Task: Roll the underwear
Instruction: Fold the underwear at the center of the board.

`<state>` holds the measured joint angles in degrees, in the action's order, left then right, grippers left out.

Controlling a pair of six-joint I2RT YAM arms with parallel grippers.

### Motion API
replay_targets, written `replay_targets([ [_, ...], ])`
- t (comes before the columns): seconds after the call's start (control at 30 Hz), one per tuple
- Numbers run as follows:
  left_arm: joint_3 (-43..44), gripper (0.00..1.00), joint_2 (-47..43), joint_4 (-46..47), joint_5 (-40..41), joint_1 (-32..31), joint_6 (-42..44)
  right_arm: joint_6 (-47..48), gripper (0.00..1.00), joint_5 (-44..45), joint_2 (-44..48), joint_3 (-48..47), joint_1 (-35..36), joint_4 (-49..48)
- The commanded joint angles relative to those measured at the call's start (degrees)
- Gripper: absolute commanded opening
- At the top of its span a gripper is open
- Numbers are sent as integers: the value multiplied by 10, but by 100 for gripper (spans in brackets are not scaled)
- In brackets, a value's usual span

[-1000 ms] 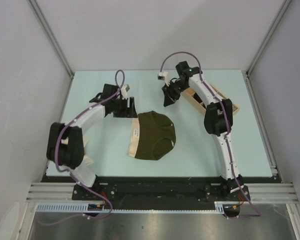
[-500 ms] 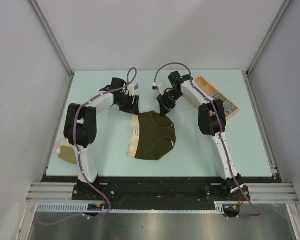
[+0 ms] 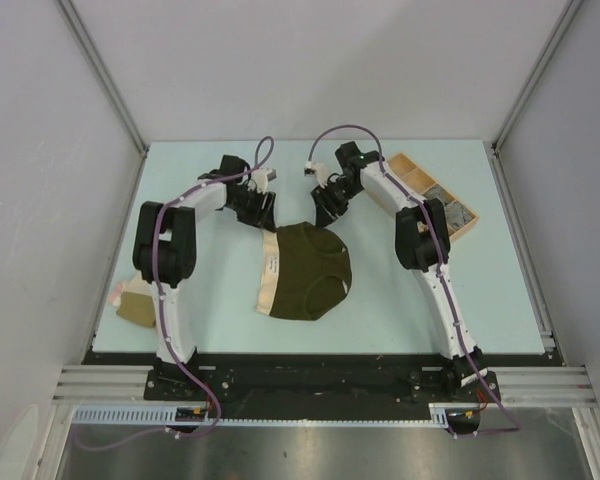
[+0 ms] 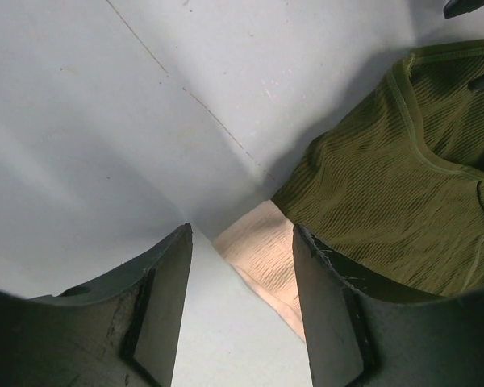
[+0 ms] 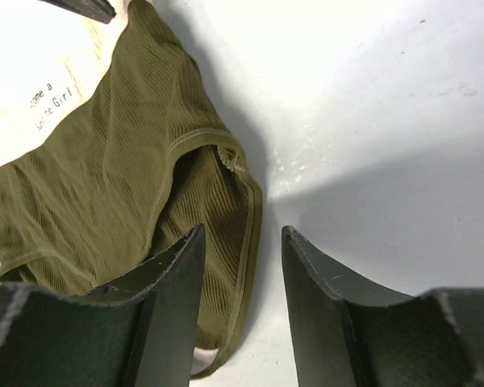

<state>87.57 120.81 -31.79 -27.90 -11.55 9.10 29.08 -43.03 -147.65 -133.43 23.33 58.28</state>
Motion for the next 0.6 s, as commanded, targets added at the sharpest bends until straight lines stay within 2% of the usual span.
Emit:
replay_targets([
  [0.0, 27, 58, 10, -13, -26, 6, 25, -24, 47, -13, -12, -25, 8, -21],
  [0.1, 36, 56, 21, -21, -35, 6, 30, -28, 47, -9, -19, -27, 14, -30],
  [0.23, 38, 43, 29, -32, -65, 7, 39, -39, 46, 0, -33, -45, 19, -33],
  [0.47, 38, 43, 36, -29, -66, 7, 36, -54, 46, 21, -50, -58, 22, -48],
  [0.57, 40, 40, 38, -30, -64, 7, 35, -55, 46, 28, -53, -60, 25, -52],
])
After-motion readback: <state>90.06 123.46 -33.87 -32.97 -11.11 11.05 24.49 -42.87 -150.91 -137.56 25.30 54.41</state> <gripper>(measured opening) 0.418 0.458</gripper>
